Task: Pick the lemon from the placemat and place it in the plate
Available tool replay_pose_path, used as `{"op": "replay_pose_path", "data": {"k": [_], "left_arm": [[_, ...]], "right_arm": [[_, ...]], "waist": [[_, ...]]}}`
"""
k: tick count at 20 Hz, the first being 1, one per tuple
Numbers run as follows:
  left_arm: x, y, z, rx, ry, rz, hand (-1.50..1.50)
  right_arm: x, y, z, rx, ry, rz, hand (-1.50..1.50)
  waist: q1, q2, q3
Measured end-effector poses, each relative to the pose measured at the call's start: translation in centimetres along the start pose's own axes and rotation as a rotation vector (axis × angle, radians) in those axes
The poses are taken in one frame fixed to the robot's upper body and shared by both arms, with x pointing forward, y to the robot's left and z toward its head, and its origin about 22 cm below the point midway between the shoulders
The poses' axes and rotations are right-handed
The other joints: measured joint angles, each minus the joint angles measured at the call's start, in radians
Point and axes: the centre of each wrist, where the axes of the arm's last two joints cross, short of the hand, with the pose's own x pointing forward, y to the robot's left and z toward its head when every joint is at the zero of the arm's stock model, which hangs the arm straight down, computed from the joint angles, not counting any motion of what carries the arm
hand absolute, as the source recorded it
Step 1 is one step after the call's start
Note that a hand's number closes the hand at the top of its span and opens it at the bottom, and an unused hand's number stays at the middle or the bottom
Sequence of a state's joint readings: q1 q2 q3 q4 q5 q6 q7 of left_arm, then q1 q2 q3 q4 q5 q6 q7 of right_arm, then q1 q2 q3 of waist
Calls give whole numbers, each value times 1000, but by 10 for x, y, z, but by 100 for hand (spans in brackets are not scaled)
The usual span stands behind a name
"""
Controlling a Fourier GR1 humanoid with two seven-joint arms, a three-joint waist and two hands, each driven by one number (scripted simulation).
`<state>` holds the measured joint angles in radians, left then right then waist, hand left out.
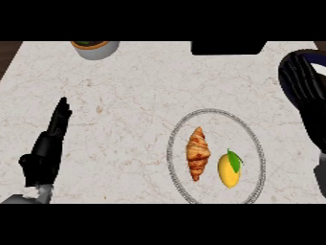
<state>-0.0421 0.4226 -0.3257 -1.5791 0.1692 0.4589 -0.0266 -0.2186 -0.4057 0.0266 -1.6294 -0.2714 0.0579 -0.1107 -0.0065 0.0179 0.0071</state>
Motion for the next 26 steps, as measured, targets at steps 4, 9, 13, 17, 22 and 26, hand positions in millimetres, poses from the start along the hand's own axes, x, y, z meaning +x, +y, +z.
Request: {"op": "replay_pose_path", "data": {"k": [4, 9, 13, 17, 22, 26], "left_arm": [[-2, 9, -8, -15, 41, 4, 0], [-5, 19, -15, -36, 117, 33, 0], [-6, 24, -25, -54, 159, 63, 0], [-5, 25, -33, -78, 175, 84, 0], [0, 29, -44, -90, 189, 84, 0], [-6, 33, -47, -82, 191, 78, 0]], "right_arm": [[-24, -5, 6, 104, 35, -66, 150], [-20, -37, 10, 184, 26, 157, -150], [-75, -32, 56, 63, 11, 63, -150], [-109, -29, 89, 155, 5, 102, -150], [-116, -41, 103, 280, 26, 240, -150], [-105, -41, 100, 345, 55, 327, -150]], "waist": [[6, -9, -4], [1, -17, -12], [-1, -11, -7], [6, -13, -6], [6, -15, -6], [3, -18, -7]]}}
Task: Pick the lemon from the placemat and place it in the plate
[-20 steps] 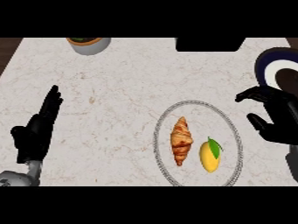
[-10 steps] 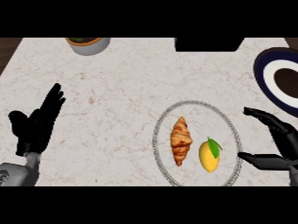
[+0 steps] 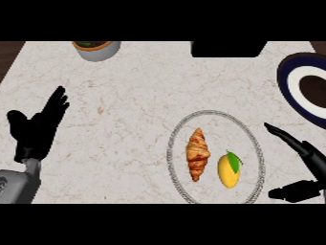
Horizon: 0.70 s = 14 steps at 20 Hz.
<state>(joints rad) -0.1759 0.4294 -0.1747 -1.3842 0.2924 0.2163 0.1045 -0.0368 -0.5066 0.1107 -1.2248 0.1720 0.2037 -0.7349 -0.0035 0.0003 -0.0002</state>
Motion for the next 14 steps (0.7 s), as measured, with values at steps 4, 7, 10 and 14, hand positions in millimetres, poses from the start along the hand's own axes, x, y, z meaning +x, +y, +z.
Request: {"op": "replay_pose_path", "data": {"k": [4, 7, 10, 14], "left_arm": [[-2, 1, 2, -4, 6, 1, 0], [-4, 0, 3, -3, 9, 1, 0], [-5, -2, -2, -2, 8, 9, 0], [-7, 4, -1, -2, 4, 4, 0]], "right_arm": [[15, 0, -8, 67, 33, 57, -150], [28, 4, -16, 134, 78, 95, -150], [36, 8, -28, 194, 120, 144, -150], [46, 13, -34, 244, 167, 238, -150]], "waist": [[0, -1, 0], [1, -2, 0], [1, -1, 0], [2, -1, 0]]}}
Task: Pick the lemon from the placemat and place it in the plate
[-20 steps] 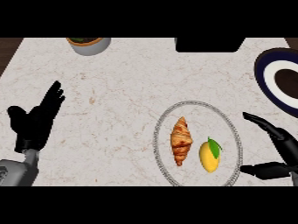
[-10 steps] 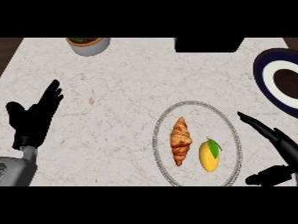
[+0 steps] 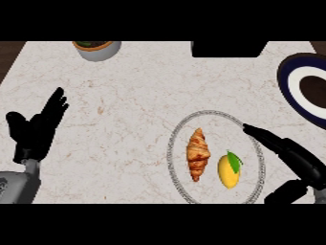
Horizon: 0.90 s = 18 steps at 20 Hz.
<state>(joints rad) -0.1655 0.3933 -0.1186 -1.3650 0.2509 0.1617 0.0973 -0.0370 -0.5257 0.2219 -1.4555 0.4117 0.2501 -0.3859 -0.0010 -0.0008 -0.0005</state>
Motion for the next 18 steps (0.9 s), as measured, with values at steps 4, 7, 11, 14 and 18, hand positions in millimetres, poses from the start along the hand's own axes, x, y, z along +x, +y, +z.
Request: {"op": "replay_pose_path", "data": {"k": [4, 7, 11, 14, 18], "left_arm": [[3, -2, 1, -5, 2, 0, 0], [1, 2, 2, -3, 2, 2, 0], [-2, -7, 3, -4, 2, 3, 0], [7, -3, 0, -3, -3, -1, 0], [2, -3, 1, -5, 1, -2, 0]], "right_arm": [[3, 6, -10, 42, 61, 77, -150], [9, 7, -20, 85, 93, 125, -150], [15, 14, -25, 136, 121, 158, -150], [24, 14, -33, 166, 139, 170, -150], [23, 21, -41, 182, 159, 186, -150]], "waist": [[2, 0, 0], [3, 0, 0], [2, 0, 0], [2, 0, 1], [2, 1, 0]]}}
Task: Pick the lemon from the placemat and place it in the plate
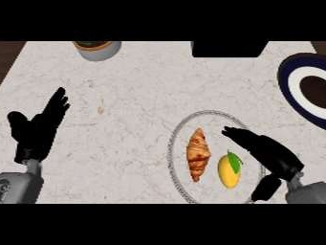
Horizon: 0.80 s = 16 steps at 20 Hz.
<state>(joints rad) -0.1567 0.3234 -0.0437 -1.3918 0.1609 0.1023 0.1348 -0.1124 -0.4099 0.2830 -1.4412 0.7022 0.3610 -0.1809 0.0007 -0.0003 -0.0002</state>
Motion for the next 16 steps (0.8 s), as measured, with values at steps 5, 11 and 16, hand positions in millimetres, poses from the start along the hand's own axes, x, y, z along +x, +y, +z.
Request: {"op": "replay_pose_path", "data": {"k": [5, 11, 16], "left_arm": [[8, 5, -7, -1, -1, 1, 0], [4, -1, -5, 2, -3, 10, 0], [5, -3, -3, -3, -2, 1, 0]], "right_arm": [[1, 8, -12, 0, 25, 22, -150], [-1, 15, -25, 23, 39, 61, -150], [10, 23, -34, 90, 5, 114, 150]], "waist": [[0, 0, 0], [0, 0, 0], [0, -4, -5]]}}
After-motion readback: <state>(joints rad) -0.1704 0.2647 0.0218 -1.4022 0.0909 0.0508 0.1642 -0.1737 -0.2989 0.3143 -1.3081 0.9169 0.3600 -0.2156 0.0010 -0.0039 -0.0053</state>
